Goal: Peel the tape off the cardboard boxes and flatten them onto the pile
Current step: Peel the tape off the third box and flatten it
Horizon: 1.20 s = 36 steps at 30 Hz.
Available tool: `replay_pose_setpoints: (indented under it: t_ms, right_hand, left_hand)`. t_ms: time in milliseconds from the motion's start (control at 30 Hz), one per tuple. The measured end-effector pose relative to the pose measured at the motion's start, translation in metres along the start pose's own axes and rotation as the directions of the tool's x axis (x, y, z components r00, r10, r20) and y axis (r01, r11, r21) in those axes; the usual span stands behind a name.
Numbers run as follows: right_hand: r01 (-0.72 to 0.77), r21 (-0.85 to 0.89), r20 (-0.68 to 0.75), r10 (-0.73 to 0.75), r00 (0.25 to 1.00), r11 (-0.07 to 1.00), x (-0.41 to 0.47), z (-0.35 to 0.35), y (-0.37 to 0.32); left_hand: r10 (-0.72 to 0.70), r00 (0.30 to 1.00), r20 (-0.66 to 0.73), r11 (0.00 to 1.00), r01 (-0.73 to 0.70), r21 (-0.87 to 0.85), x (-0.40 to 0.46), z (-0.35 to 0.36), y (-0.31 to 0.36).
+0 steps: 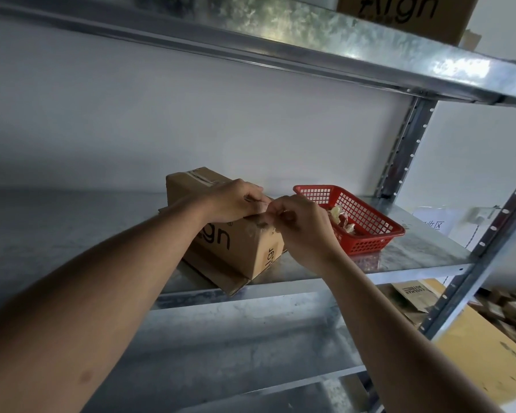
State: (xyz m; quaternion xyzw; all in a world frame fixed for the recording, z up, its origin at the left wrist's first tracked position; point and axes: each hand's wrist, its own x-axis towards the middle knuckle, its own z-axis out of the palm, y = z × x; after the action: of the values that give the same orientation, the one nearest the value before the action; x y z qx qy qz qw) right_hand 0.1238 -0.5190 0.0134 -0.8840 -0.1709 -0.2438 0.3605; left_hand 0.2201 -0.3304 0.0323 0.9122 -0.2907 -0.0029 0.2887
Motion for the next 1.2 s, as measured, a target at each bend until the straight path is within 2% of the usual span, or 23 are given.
replay_pose_setpoints:
  t_ms: [167,267,333,433,500,800,933,1033,1133,1200]
  right_hand:
    - [-0.035,0.364,0.061,0.013,0.998,0.931,-0.007,-0.004,0.005]
    - [-0.048,0.453,0.048,0.03,0.998,0.89,-0.007,-0.006,0.006]
    - [-0.061,0.401,0.018,0.059,0.998,0.914,-0.006,-0.005,0.006]
    - [-0.006,0.154,-0.063,0.016,0.998,0.988,-0.005,-0.001,0.008]
    - [0.019,0.08,-0.063,-0.014,0.998,0.997,-0.006,0.003,0.006]
    - [0.059,0.11,-0.022,-0.057,0.998,0.992,-0.007,0.003,0.003]
    - [-0.032,0.195,0.026,0.027,0.999,0.98,-0.006,0.004,0.001]
    - [-0.069,0.257,-0.032,0.08,0.996,0.964,-0.007,0.004,0.0]
    - [0.006,0.001,-0.146,-0.005,0.989,1.0,-0.008,0.004,0.002]
    - [0.036,-0.078,-0.134,-0.047,0.99,0.996,-0.01,0.004,-0.001]
  left_hand:
    - [-0.004,1.0,0.015,0.998,0.005,-0.055,-0.002,-0.001,0.003]
    - [0.006,1.0,0.015,1.0,-0.005,-0.028,-0.003,-0.001,0.003]
    - [0.008,1.0,0.013,1.0,-0.008,-0.01,-0.003,-0.001,0.003]
    - [-0.012,1.0,0.015,1.0,0.012,-0.029,-0.003,-0.001,0.003]
    - [-0.011,1.0,0.016,0.999,0.012,-0.047,-0.003,-0.001,0.005]
    - [0.011,1.0,0.013,0.999,-0.011,-0.049,-0.01,-0.002,0.008]
    - [-0.001,1.0,0.007,0.998,0.002,-0.055,-0.007,-0.001,0.008]
    - [-0.003,1.0,0.014,0.999,0.003,-0.04,-0.006,-0.001,0.008]
    - [-0.017,1.0,0.007,0.997,0.018,-0.069,-0.007,-0.001,0.009]
    - [-0.013,1.0,0.012,0.996,0.014,-0.085,-0.008,-0.001,0.012]
